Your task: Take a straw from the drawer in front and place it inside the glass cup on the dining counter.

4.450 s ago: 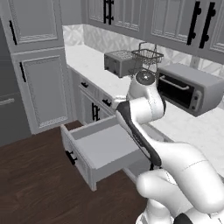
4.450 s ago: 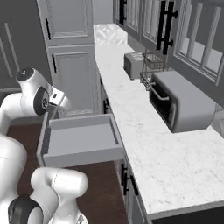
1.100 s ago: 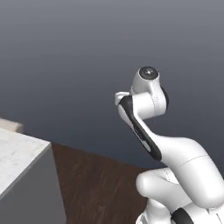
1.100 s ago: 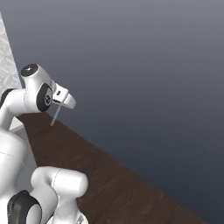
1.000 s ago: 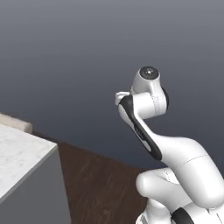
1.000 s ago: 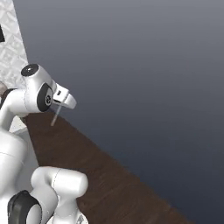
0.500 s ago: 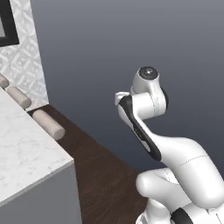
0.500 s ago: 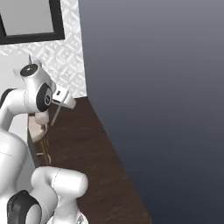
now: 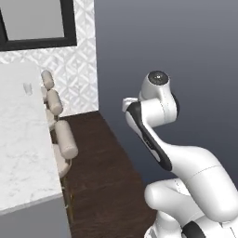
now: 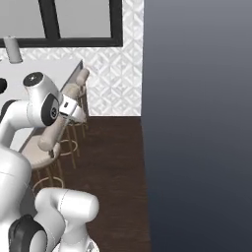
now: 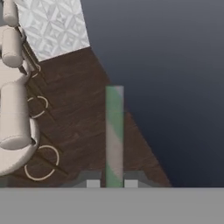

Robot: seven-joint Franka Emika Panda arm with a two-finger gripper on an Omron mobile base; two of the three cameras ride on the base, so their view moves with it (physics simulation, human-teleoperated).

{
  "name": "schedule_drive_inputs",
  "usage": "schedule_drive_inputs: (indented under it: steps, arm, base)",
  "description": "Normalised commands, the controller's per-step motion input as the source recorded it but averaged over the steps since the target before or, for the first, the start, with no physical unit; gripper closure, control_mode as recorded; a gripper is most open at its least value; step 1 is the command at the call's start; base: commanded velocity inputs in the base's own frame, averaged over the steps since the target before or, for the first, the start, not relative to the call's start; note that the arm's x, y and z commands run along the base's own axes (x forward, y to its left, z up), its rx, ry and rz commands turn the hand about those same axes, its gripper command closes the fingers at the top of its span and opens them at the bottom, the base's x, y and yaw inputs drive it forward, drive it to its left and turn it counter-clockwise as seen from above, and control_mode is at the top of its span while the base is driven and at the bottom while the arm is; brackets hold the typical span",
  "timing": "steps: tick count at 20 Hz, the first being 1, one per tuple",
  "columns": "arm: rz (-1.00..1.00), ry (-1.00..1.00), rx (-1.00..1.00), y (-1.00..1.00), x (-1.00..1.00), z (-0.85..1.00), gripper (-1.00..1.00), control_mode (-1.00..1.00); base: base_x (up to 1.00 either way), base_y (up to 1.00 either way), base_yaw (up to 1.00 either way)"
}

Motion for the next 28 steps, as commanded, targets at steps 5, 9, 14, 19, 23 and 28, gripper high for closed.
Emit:
schedule_drive_inputs:
  steps: [5,9,14,19,23,28]
  arm:
    - [0.00,0.00,0.00,0.00,0.00,0.00,1.00,1.00]
    - [0.00,0.00,0.00,0.00,0.00,0.00,1.00,1.00]
    - [0.00,0.00,0.00,0.00,0.00,0.00,1.00,1.00]
    - [0.00,0.00,0.00,0.00,0.00,0.00,1.00,1.00]
    - [0.00,0.00,0.00,0.00,0.00,0.00,1.00,1.00]
    - [0.00,0.00,0.00,0.00,0.00,0.00,1.00,1.00]
  base:
    - [0.96,-0.56,0.60]
    - [0.72,-0.76,0.57]
    - [0.70,-0.72,0.58]
    - [0.66,-0.60,0.63]
    - [0.64,-0.63,0.62]
    - [0.50,-0.75,0.59]
